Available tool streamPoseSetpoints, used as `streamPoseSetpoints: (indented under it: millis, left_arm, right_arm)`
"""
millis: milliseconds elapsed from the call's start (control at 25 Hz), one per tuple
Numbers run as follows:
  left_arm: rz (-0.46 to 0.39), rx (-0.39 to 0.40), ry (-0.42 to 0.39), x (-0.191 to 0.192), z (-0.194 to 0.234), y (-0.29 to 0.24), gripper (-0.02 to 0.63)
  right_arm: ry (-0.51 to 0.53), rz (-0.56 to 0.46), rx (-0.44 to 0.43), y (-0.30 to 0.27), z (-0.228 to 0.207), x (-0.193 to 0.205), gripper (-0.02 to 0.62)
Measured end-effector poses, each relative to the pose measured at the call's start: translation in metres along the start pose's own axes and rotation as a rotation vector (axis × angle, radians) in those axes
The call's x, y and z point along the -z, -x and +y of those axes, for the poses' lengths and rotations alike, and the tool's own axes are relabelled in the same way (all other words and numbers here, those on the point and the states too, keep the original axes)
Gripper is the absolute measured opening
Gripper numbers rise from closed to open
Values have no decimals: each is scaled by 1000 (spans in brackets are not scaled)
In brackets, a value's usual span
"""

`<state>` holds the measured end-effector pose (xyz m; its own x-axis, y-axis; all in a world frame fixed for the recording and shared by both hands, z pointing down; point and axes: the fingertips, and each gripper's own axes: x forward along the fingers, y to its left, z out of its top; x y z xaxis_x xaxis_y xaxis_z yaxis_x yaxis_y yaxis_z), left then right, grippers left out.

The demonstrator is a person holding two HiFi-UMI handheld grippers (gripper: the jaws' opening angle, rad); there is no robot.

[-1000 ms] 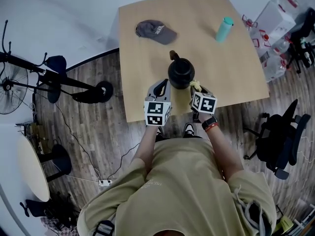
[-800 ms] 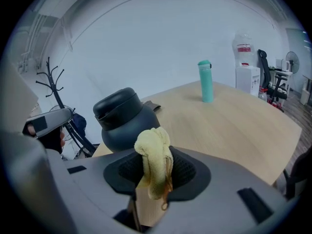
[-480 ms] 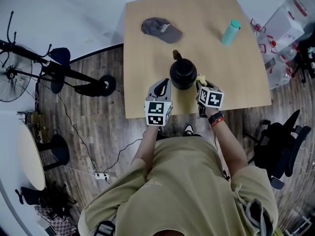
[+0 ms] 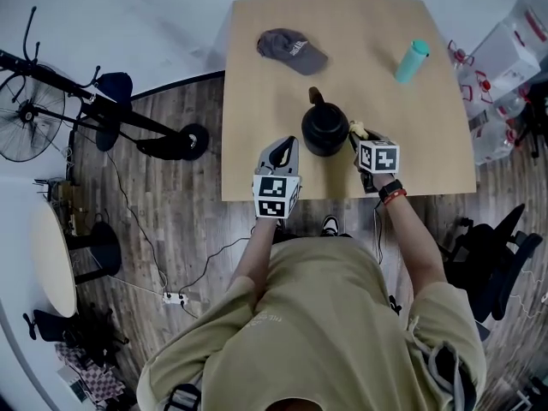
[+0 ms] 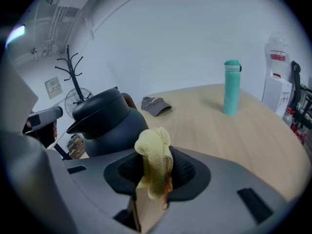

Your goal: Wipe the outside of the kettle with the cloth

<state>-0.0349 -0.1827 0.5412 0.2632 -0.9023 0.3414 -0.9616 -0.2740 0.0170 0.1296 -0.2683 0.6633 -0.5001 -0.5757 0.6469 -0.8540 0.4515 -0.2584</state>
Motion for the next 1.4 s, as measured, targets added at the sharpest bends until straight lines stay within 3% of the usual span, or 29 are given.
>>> streamPoseSetpoints:
  millis: [280, 720, 1120, 1400]
  left_arm:
    - [-7, 0, -11, -5, 12, 6, 25]
    - [-13, 74, -26, -10, 29, 8, 25]
    - [0, 137, -30, -1, 61, 15, 25]
    - [0, 158, -33, 1, 93, 21, 25]
  right_arm:
    - [67, 10, -3, -7, 2, -6, 140]
    - [-43, -48, 99, 30, 17, 13, 141]
    - [-183, 3, 53, 22, 105, 80, 141]
    - [-346, -60, -9, -25, 174, 76, 141]
